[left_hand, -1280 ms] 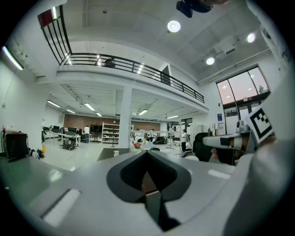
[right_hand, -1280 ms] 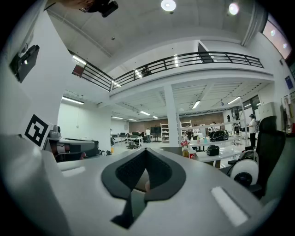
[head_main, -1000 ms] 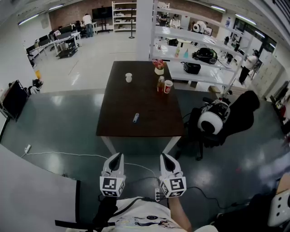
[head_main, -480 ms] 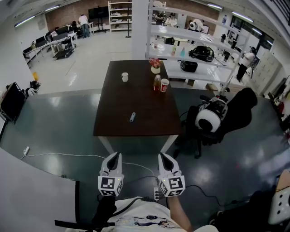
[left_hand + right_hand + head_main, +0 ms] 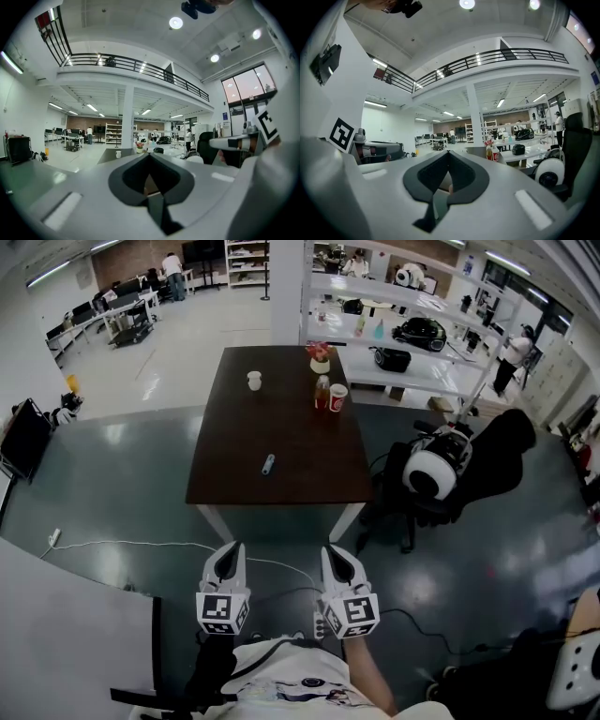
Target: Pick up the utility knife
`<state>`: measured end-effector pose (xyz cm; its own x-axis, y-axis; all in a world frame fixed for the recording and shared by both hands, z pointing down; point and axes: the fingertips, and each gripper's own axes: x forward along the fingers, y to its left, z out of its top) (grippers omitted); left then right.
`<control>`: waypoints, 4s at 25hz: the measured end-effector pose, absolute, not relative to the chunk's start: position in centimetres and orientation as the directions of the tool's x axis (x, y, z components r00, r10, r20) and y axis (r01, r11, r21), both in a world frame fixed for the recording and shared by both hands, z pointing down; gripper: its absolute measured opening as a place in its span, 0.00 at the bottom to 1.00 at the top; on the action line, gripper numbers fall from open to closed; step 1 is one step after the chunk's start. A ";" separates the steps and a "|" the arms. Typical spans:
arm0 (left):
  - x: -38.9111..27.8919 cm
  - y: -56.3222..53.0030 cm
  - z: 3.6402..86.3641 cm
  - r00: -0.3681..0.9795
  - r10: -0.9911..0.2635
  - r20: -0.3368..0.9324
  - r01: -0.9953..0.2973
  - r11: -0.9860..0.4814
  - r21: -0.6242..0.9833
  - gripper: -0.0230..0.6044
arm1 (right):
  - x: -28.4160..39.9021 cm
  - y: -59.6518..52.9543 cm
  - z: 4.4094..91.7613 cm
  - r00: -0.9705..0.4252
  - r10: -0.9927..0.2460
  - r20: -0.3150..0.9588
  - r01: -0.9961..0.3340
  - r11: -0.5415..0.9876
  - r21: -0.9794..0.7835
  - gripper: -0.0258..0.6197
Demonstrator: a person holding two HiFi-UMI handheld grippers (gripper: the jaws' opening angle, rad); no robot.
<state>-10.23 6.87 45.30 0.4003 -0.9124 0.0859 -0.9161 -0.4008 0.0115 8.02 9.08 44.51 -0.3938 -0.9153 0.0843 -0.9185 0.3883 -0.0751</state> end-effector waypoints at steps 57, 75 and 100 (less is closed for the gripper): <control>-9.9 -13.5 48.5 0.474 -0.863 0.177 -0.880 -0.469 0.067 0.03 | 4.6 -11.1 45.5 -0.398 -0.908 0.131 -0.917 0.390 -0.085 0.04; -6.8 -20.4 48.4 0.399 -0.890 0.222 -0.915 -0.401 0.038 0.04 | 8.4 -18.6 45.4 -0.488 -0.868 0.094 -0.870 0.475 -0.131 0.04; -9.3 -30.0 56.1 0.488 -0.782 0.388 -0.873 -0.431 0.230 0.04 | 5.6 -28.8 49.7 -0.440 -0.867 0.233 -0.897 0.412 -0.162 0.04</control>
<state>-9.27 -29.99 56.07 0.4881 -0.7819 0.3879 -0.8727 -0.4305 0.2304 5.58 -28.82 49.66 -0.4403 -0.8672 0.2327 -0.8967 0.4117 -0.1625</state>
